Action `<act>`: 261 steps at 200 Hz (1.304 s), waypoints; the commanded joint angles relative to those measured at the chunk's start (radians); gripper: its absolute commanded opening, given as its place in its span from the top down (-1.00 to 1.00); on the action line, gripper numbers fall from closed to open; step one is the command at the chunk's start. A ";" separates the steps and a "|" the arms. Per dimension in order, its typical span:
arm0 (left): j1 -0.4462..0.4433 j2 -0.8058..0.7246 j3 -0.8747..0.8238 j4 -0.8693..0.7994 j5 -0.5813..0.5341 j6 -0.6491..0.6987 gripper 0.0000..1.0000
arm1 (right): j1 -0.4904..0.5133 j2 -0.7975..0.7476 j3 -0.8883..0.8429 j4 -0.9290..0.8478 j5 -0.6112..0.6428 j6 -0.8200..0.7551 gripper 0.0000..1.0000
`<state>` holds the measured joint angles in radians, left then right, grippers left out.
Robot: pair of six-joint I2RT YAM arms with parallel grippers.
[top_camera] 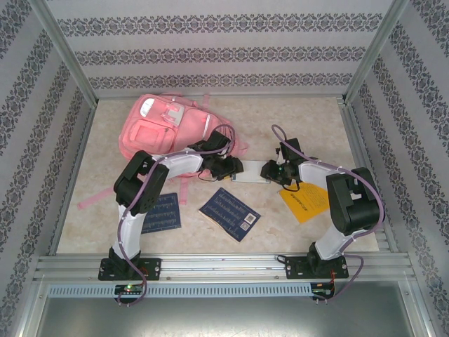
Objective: Pack the student bag
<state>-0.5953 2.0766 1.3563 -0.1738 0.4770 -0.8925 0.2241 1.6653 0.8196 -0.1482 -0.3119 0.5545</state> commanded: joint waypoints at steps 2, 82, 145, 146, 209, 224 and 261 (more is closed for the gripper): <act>-0.028 0.001 -0.030 0.320 0.176 -0.094 0.08 | 0.017 0.036 -0.026 0.033 -0.093 0.029 0.28; -0.020 -0.046 -0.104 0.576 0.262 -0.212 0.23 | -0.031 0.033 -0.074 0.114 -0.163 0.084 0.32; -0.008 -0.030 -0.132 0.712 0.293 -0.279 0.42 | -0.068 0.048 -0.134 0.229 -0.251 0.162 0.34; -0.008 -0.029 -0.132 0.713 0.294 -0.280 0.42 | -0.068 0.048 -0.134 0.229 -0.253 0.163 0.34; -0.006 -0.034 -0.085 0.501 0.249 -0.151 0.55 | -0.047 0.016 -0.131 0.179 -0.200 0.114 0.42; -0.005 -0.050 -0.075 0.437 0.221 -0.094 0.69 | -0.042 -0.017 -0.135 0.161 -0.164 0.102 0.43; 0.023 -0.146 -0.086 0.422 0.215 -0.010 1.00 | -0.043 -0.174 -0.163 0.125 -0.106 0.093 -0.24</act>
<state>-0.5816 2.0415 1.2369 0.2344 0.6773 -1.0008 0.1684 1.5944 0.6849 0.0437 -0.4389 0.6716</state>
